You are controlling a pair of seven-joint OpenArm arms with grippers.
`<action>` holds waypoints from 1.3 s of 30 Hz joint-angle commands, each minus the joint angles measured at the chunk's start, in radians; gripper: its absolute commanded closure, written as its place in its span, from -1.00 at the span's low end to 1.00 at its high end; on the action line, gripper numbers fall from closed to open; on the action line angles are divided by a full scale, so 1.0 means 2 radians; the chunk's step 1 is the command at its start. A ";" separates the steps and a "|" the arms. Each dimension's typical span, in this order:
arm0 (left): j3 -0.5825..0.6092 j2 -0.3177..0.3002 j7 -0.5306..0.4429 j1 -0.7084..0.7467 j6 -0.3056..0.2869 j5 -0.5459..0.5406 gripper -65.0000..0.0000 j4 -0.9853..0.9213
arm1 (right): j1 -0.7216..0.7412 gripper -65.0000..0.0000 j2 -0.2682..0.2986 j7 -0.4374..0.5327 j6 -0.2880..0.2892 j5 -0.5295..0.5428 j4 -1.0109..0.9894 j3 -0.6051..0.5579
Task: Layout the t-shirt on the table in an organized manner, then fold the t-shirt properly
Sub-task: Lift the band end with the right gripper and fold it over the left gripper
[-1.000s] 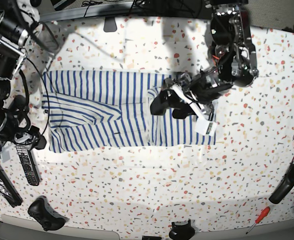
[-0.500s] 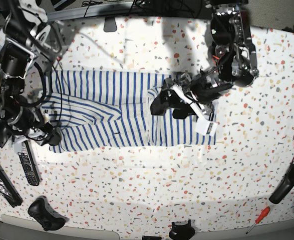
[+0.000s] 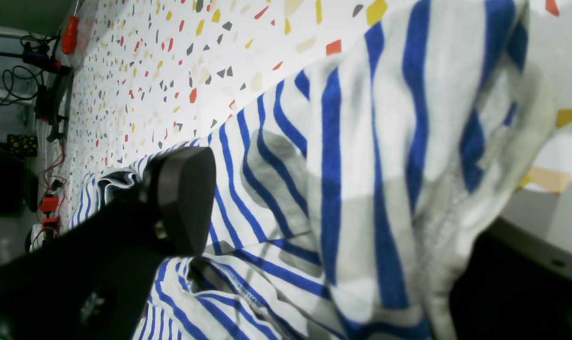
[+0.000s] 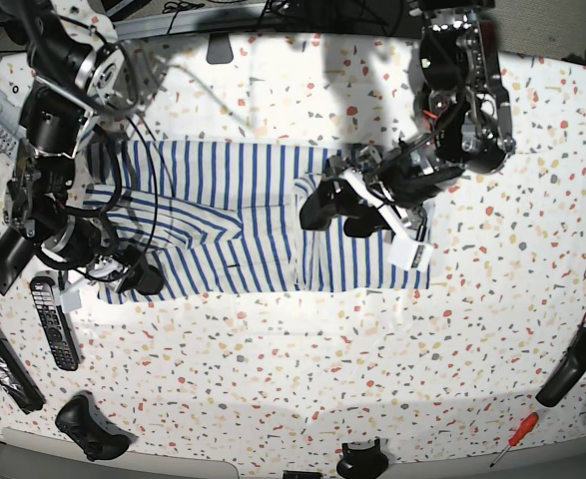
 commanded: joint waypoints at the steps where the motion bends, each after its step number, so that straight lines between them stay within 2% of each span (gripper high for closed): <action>1: 0.002 0.010 -0.010 -0.006 -0.006 -0.011 -0.28 0.008 | 0.008 -0.35 0.003 -0.013 0.002 -0.002 0.003 -0.001; 3: 0.002 0.009 -0.010 -0.007 -0.006 -0.008 -0.28 0.008 | 0.008 -0.17 0.003 -0.013 0.002 -0.002 0.003 -0.001; 5: 0.002 0.000 -0.010 -0.010 -0.010 0.010 -0.28 0.008 | 0.008 0.15 0.003 -0.013 0.002 -0.002 0.003 -0.001; 9: 0.002 -0.053 -0.010 -0.019 -0.010 0.015 -0.28 0.008 | 0.011 0.89 0.005 -0.013 0.002 -0.002 0.004 -0.001; 10: 0.002 -0.067 -0.010 -0.019 -0.009 0.015 -0.28 0.008 | 0.014 1.00 0.006 -0.013 0.002 -0.002 0.004 -0.001; 13: 0.001 -0.102 -0.010 -0.016 -0.009 0.015 -0.28 0.008 | 0.025 1.00 0.013 -0.013 0.002 -0.002 0.004 -0.001; 16: 0.001 -0.117 -0.010 -0.013 -0.009 0.015 -0.28 0.008 | 0.042 1.00 0.020 -0.015 0.002 -0.003 0.004 -0.001; 19: 0.001 -0.113 -0.017 -0.013 -0.009 0.029 -0.28 0.008 | 0.060 1.00 0.021 -0.025 0.002 -0.002 0.004 -0.001; 22: 0.002 -0.111 -0.043 -0.013 -0.009 0.086 -0.28 0.008 | 0.076 1.00 0.019 -0.045 0.002 0.006 0.004 -0.001; 25: 0.002 -0.111 -0.060 -0.013 -0.008 0.132 -0.28 0.008 | 0.087 1.00 0.015 -0.081 0.002 0.050 0.004 -0.001; 30: 0.002 -0.111 -0.066 -0.013 0.018 0.139 -0.28 0.008 | 0.093 1.00 -0.002 -0.082 0.002 0.075 0.004 -0.001; 39: 0.002 -0.111 -0.109 0.028 0.029 0.191 -0.28 0.008 | 0.093 1.00 -0.037 -0.086 0.002 0.074 0.004 -0.001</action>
